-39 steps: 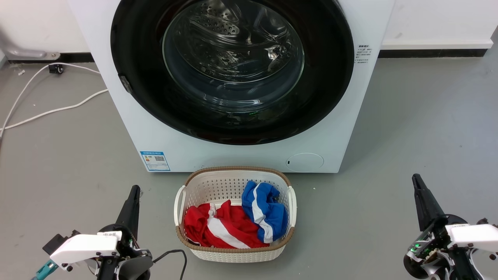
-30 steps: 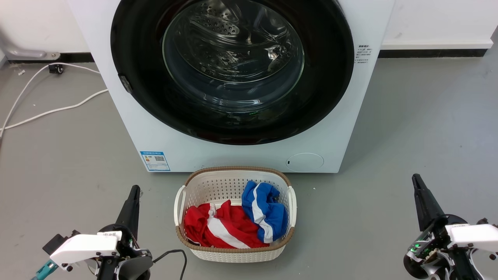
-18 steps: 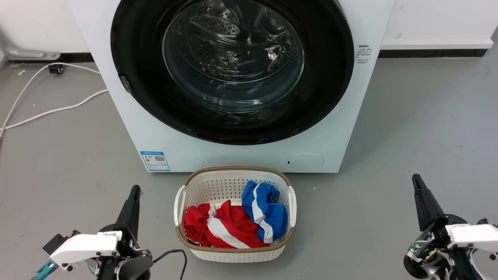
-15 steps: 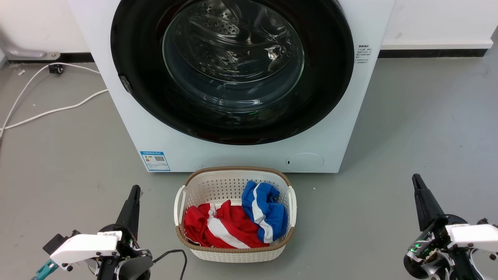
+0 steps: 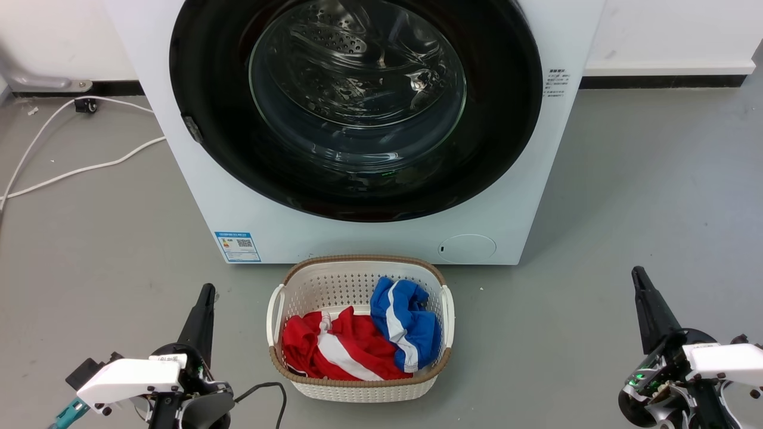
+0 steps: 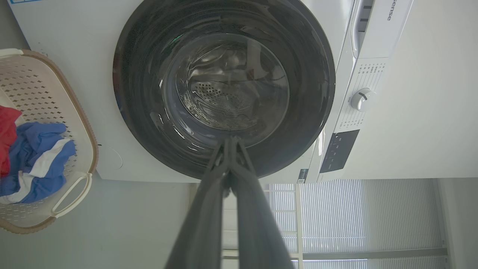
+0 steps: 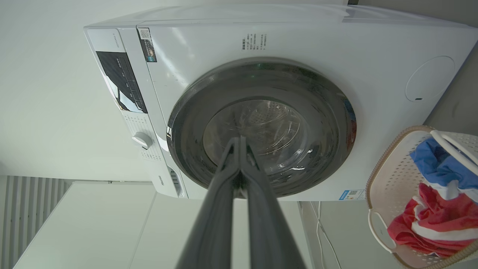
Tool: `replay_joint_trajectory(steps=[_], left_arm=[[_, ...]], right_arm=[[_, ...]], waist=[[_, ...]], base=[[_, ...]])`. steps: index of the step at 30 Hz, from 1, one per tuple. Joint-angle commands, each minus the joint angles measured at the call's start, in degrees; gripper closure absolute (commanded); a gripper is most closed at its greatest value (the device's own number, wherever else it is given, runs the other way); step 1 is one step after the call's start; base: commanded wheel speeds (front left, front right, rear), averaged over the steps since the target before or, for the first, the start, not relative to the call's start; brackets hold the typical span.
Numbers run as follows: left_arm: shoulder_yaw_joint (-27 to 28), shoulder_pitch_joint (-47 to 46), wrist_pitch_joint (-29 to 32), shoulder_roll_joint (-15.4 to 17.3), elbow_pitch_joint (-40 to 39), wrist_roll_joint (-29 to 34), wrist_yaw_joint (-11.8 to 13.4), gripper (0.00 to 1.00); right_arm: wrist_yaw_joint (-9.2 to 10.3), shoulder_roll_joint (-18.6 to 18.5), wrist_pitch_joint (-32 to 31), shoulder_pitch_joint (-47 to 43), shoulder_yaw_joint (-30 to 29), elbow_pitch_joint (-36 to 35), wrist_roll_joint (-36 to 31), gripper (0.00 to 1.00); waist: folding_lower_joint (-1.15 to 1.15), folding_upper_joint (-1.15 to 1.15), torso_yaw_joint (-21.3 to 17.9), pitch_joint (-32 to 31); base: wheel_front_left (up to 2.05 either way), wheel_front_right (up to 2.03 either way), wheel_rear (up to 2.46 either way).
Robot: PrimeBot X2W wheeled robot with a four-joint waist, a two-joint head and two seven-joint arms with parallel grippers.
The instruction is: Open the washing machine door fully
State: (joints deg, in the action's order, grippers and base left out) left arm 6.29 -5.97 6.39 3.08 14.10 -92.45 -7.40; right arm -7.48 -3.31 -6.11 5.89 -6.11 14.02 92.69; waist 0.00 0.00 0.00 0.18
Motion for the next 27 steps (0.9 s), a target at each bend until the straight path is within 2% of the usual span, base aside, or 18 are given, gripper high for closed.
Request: replay_joint_trajectory(steps=[1,2,15,27], left_arm=[[0.3,-0.5,0.0,-0.1,0.0,0.2,-0.2,1.00],[-0.1,0.1,0.0,0.0,0.2,0.0,0.0,0.00],[-3.9,0.7,-3.1,0.1,-1.0,2.0,0.0,0.00],[-5.2,1.0,-6.3,0.1,-4.1,15.1,0.0,0.00]], right_arm=[[-0.03,0.3,-0.3,0.6,-0.1,0.1,-0.4,1.00],[0.00,0.0,0.0,-0.1,0.0,0.1,0.0,0.00],[-0.01,-0.1,2.8,-1.8,1.9,-0.8,-2.0,0.00],[-0.02,-1.1,6.1,-2.3,3.5,-2.5,-11.5,0.00]], waist=[[0.00,0.00,0.0,0.0],[0.00,0.00,0.0,0.0],[0.00,0.00,0.0,0.0],[0.00,0.00,0.1,-0.2]], base=[[0.00,0.00,0.00],[0.00,0.00,0.00],[0.00,0.00,0.00],[0.00,0.00,0.00]])
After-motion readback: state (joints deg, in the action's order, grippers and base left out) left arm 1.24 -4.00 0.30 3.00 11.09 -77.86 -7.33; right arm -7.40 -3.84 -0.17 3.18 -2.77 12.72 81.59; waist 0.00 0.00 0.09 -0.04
